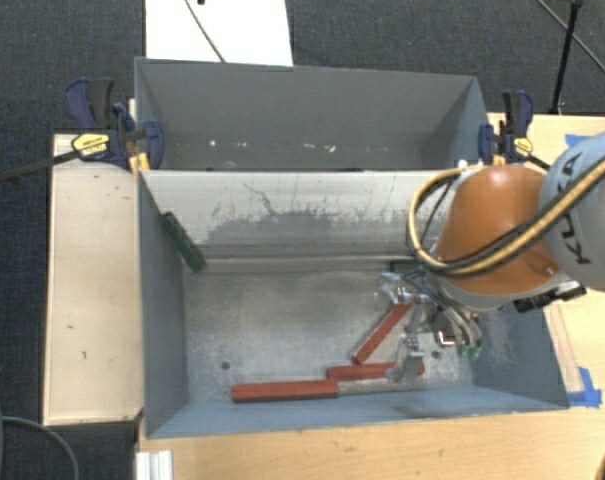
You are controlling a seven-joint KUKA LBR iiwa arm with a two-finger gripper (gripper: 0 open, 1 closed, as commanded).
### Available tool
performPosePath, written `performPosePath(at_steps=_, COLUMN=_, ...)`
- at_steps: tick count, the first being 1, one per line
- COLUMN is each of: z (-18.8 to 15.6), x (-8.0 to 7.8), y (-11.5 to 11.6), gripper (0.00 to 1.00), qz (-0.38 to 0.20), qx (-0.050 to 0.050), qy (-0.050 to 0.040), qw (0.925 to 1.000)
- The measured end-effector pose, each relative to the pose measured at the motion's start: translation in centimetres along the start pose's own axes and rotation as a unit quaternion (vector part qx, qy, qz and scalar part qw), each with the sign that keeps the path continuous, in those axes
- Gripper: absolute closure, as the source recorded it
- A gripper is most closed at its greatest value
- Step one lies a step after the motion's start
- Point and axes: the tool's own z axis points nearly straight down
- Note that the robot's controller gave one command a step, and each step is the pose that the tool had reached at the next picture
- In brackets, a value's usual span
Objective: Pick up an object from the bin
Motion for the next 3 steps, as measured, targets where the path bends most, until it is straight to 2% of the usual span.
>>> performPosePath(at_steps=1, z=7.9, x=0.1, y=-4.2, gripper=0.0, qz=-0.293, qx=0.001, qy=-0.0041, qw=0.9561)
performPosePath(at_steps=2, z=7.7, x=0.1, y=-4.2, gripper=1.0, qz=-0.292, qx=0.001, qy=-0.0048, qw=0.9565)
performPosePath(at_steps=3, z=-4.8, x=-4.1, y=-0.5, gripper=1.0, qz=-0.312, qx=0.001, qy=-0.0049, qw=0.9499)
